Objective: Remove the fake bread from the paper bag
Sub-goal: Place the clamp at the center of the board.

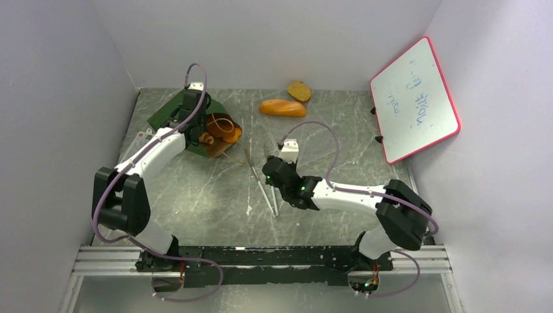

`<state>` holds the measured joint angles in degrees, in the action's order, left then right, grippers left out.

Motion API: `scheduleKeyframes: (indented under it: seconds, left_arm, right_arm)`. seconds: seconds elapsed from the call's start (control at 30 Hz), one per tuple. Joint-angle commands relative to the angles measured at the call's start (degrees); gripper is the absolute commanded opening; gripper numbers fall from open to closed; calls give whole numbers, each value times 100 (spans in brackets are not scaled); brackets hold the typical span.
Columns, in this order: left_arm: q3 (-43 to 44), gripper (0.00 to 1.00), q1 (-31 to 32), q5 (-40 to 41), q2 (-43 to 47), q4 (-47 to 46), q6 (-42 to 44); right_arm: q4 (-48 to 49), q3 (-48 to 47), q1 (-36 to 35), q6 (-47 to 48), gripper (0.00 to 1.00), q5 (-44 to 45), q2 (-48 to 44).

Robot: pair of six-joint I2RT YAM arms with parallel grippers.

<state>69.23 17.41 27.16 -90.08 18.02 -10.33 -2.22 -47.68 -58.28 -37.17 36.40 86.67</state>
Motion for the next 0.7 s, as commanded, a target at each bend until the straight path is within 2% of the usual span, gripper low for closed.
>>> scheduleKeyframes:
  seconds: [0.0,0.03,0.07,0.17,0.23,0.3,0.37,0.5,0.67]
  left_arm:
    - [-123,7,8,-106,316,-338,29]
    - [-142,7,6,-132,330,-361,25]
    - [-153,7,8,-158,345,-381,18]
    - [-196,7,8,-192,367,-417,-7]
    - [-246,7,8,-189,390,-439,-22]
    - [-310,7,7,-192,431,-473,-23]
    - [-334,7,8,-177,457,-497,-22]
    - [-376,7,3,-188,520,-544,-13]
    - [-397,7,-14,-229,543,-536,16]
  right_arm:
    - [1080,68,17,145,61,913,-187]
    - [1171,-36,17,377,68,880,-161]
    - [1202,-182,19,587,70,835,-87]
    - [1023,-579,-1,1101,73,785,129]
    - [1285,-391,-10,1142,74,827,48]
    - [1746,52,-6,1034,81,781,-156]
    - [2013,388,-13,1067,95,613,-243]
    - [1638,580,-193,719,96,940,78]
    - [1772,758,-718,669,96,1283,489]
